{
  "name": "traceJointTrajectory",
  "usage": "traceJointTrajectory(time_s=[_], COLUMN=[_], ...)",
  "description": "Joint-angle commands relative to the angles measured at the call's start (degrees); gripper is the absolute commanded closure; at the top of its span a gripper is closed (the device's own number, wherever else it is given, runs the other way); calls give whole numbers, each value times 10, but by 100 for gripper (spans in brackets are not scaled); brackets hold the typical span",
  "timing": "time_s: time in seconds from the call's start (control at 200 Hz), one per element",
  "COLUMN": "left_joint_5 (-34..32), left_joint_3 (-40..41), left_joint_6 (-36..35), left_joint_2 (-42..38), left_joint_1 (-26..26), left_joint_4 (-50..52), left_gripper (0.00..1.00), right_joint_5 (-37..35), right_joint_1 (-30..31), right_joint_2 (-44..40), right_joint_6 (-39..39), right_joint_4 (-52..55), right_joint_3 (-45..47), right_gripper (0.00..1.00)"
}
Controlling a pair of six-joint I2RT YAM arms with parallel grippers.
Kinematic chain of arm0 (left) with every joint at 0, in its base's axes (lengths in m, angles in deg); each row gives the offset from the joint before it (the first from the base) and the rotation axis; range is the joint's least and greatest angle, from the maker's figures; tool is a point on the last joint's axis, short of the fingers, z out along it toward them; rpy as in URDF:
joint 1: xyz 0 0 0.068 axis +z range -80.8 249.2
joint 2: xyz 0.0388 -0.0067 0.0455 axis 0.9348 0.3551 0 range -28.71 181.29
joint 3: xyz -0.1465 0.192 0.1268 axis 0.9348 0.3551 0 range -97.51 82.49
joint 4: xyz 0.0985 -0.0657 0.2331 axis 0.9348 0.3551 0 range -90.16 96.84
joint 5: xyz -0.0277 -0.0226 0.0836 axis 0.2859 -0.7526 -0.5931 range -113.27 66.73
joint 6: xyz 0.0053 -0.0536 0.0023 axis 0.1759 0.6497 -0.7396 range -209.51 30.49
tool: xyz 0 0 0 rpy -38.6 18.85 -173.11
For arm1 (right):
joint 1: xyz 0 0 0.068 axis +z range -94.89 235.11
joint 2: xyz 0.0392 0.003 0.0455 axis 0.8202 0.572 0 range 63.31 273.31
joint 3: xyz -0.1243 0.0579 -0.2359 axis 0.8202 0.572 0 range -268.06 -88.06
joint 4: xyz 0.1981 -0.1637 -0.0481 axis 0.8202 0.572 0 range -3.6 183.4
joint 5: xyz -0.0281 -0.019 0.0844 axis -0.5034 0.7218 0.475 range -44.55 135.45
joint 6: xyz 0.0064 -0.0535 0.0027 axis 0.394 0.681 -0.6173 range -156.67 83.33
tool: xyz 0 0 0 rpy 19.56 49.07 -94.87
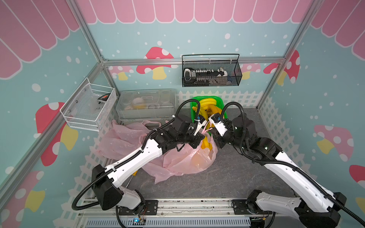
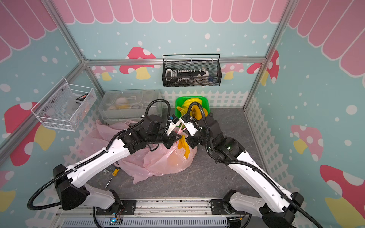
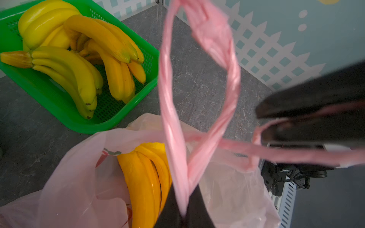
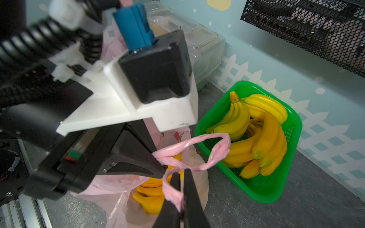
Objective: Place the banana into a plastic bag & tie a knot
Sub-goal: Cross the plastic bag at the center of the board.
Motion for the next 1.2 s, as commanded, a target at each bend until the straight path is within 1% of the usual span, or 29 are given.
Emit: traceJointTrajectory(time_s=[0.0, 0.14, 0.3, 0.36, 0.435, 0.57, 0.736, 0.886, 1.091, 1.196], left_joint_5=[24, 41, 33, 33, 32, 51, 85, 103, 147, 151], left_joint_3=[-7, 9, 35, 45, 63, 99, 103, 103, 85, 75], left_joint_6=[-18, -32, -41, -38, -31, -21, -35, -35, -41, -43], left_joint_2=[-6, -19, -40, -51, -68, -97, -100, -97, -75, -61], left_joint_1=[2, 2, 2, 7, 15, 35, 35, 35, 34, 33], left_joint_4=[11, 5, -21, -35, -59, -104, -118, -138, -137, -131], left_gripper=[94, 85, 73, 68, 65, 56, 52, 50, 48, 48], right_joint_5=[18, 28, 46, 49, 50, 54, 67, 70, 67, 70], right_joint_1=[4, 7, 10, 11, 12, 13, 16, 22, 27, 28], right_joint_2=[3, 9, 15, 17, 18, 17, 19, 23, 29, 28], right_joint_6=[14, 7, 6, 8, 12, 13, 15, 17, 23, 25], right_joint_4=[-28, -41, -48, -48, -48, -49, -49, -52, -53, -55], right_joint_3=[3, 3, -1, 0, 1, 3, -1, -4, -10, -12], right_gripper=[100, 100, 100, 100, 100, 100, 100, 100, 100, 100])
